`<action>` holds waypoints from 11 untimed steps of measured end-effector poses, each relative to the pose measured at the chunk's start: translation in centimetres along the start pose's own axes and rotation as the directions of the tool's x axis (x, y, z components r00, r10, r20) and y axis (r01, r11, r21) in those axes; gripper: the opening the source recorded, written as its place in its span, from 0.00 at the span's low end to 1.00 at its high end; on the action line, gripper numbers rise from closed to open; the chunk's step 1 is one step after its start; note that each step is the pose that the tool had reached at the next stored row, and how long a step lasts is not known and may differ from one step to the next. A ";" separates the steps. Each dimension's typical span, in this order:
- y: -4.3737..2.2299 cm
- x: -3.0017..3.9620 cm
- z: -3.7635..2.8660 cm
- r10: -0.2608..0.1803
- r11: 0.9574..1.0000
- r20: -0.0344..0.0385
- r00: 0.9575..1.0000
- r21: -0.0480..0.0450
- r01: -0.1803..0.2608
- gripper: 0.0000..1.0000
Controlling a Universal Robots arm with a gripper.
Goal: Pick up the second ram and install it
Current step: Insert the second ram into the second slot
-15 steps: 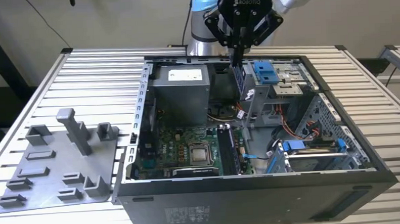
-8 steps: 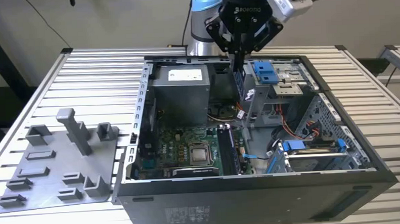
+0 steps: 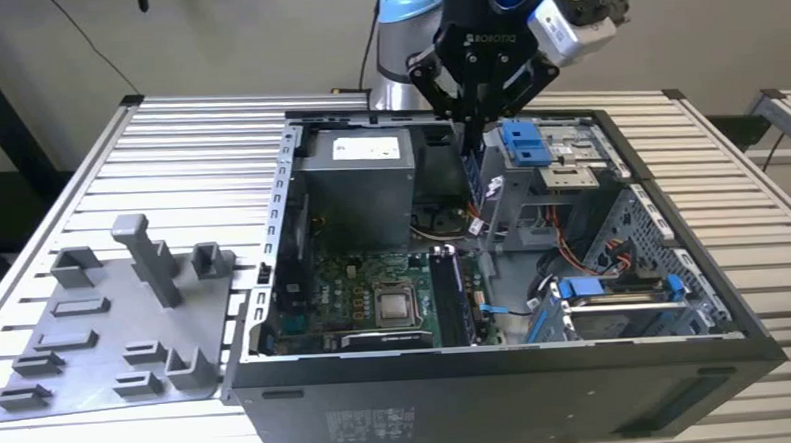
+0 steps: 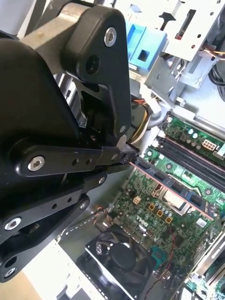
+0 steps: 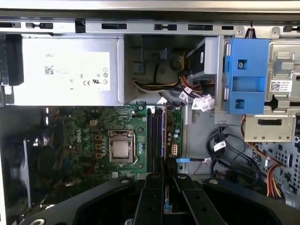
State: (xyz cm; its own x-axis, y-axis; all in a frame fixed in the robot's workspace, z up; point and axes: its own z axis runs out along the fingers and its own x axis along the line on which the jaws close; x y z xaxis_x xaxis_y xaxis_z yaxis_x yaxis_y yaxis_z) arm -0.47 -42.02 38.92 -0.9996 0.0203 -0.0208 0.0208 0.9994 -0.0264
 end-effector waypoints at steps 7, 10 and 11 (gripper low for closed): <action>-0.24 -0.10 0.99 0.005 1.000 0.000 1.000 0.000 -0.005 0.14; -0.25 -0.11 1.41 0.008 1.000 0.000 1.000 0.000 -0.008 0.14; -0.25 -0.11 1.55 0.010 1.000 0.000 1.000 0.000 -0.010 0.14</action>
State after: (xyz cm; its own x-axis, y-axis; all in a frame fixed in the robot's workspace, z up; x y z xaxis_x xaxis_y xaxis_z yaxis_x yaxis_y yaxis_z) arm -0.34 -42.31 37.38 -0.9993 0.0298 -0.0206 0.0304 0.9992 -0.0263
